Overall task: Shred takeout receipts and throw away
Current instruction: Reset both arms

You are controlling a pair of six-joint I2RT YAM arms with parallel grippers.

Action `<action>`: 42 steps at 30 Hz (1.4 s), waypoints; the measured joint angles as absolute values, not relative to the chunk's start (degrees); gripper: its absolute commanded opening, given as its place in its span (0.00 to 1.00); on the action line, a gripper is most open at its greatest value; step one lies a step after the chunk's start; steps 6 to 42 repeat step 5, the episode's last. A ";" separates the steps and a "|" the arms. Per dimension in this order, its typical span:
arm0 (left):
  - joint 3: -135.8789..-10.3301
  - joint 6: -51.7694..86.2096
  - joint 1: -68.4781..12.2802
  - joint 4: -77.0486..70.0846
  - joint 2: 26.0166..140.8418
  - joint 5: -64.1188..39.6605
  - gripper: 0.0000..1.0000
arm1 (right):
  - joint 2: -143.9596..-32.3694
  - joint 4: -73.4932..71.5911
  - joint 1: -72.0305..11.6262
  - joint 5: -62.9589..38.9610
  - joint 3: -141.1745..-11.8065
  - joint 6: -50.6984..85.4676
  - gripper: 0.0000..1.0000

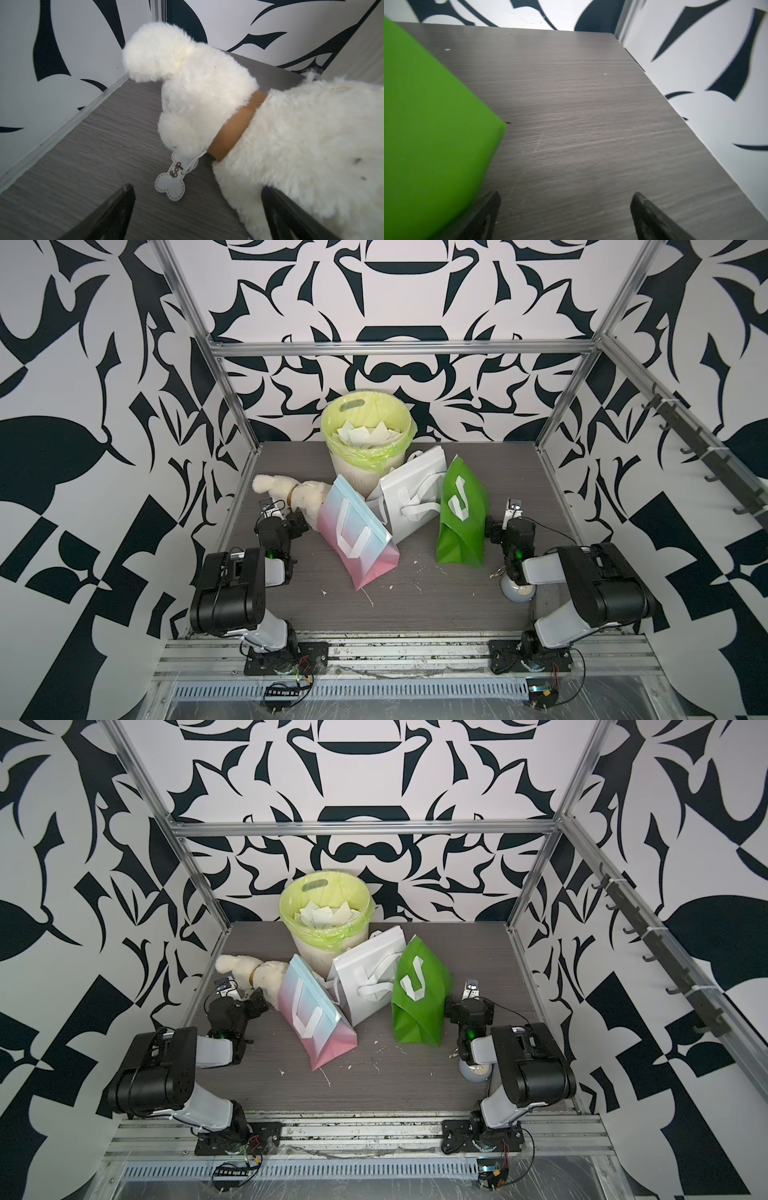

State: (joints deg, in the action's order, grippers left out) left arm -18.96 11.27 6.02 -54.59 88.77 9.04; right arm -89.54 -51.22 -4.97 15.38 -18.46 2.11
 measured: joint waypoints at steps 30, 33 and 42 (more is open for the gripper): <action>-18.96 10.85 5.96 -54.33 88.77 9.19 0.99 | -89.56 -50.74 -4.97 11.60 -18.87 0.82 1.00; -18.96 10.85 5.96 -54.33 88.77 9.19 0.99 | -89.56 -50.74 -4.97 11.60 -18.87 0.82 1.00; -18.96 10.85 5.96 -54.33 88.77 9.19 0.99 | -89.56 -50.74 -4.97 11.60 -18.87 0.82 1.00</action>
